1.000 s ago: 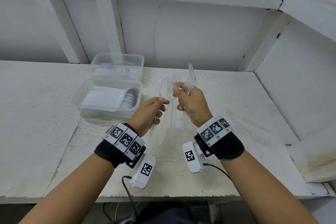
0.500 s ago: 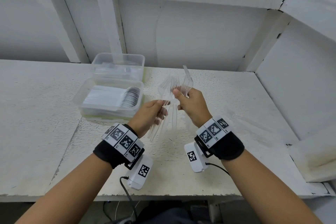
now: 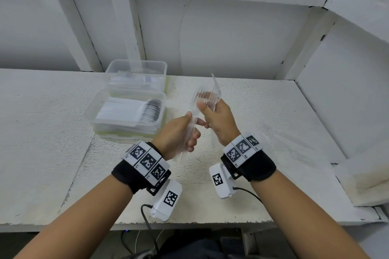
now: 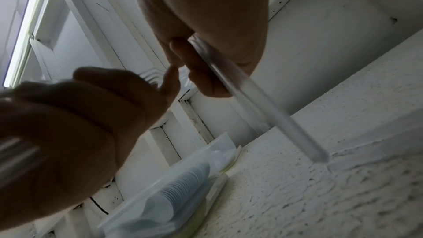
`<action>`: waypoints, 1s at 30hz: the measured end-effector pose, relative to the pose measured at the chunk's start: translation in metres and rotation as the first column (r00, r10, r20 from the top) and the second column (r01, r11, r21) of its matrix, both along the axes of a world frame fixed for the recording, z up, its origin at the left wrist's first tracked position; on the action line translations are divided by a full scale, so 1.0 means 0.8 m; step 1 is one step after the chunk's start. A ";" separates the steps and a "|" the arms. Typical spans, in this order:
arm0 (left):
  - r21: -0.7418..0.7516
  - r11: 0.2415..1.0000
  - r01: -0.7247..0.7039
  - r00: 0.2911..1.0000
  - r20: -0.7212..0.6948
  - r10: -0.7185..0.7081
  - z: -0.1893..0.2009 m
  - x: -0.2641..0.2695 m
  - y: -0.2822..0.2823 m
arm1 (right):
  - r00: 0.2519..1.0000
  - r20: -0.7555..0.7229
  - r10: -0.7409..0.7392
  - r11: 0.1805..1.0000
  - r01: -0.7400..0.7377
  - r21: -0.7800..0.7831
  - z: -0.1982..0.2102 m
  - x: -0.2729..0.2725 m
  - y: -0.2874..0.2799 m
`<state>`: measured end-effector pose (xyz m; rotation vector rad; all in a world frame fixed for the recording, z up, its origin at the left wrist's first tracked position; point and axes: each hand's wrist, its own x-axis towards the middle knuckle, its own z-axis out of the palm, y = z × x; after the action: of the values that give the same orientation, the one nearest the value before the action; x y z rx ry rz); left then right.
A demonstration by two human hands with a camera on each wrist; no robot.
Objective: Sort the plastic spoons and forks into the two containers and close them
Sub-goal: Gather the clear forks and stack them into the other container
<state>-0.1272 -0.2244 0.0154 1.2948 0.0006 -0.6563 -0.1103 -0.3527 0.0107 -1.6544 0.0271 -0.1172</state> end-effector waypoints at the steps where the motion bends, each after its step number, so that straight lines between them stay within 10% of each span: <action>1: -0.001 1.000 -0.016 1.000 0.005 0.016 -0.001 0.000 -0.002 | 1.000 0.001 0.002 1.000 -0.002 0.008 -0.001 0.000 0.002; 13: -0.002 0.999 -0.048 0.998 0.046 0.048 -0.013 0.004 0.002 | 0.986 -0.166 -0.022 0.999 0.027 0.031 0.003 -0.002 -0.007; 30: -0.150 0.951 -0.272 0.961 0.015 0.277 -0.028 0.013 -0.012 | 0.994 -0.041 -0.101 0.981 0.092 -0.169 -0.012 -0.021 0.011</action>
<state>-0.1168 -0.2336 -0.0071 1.1374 0.1004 -0.3869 -0.1274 -0.3439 0.0012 -1.8243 0.1386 -0.1560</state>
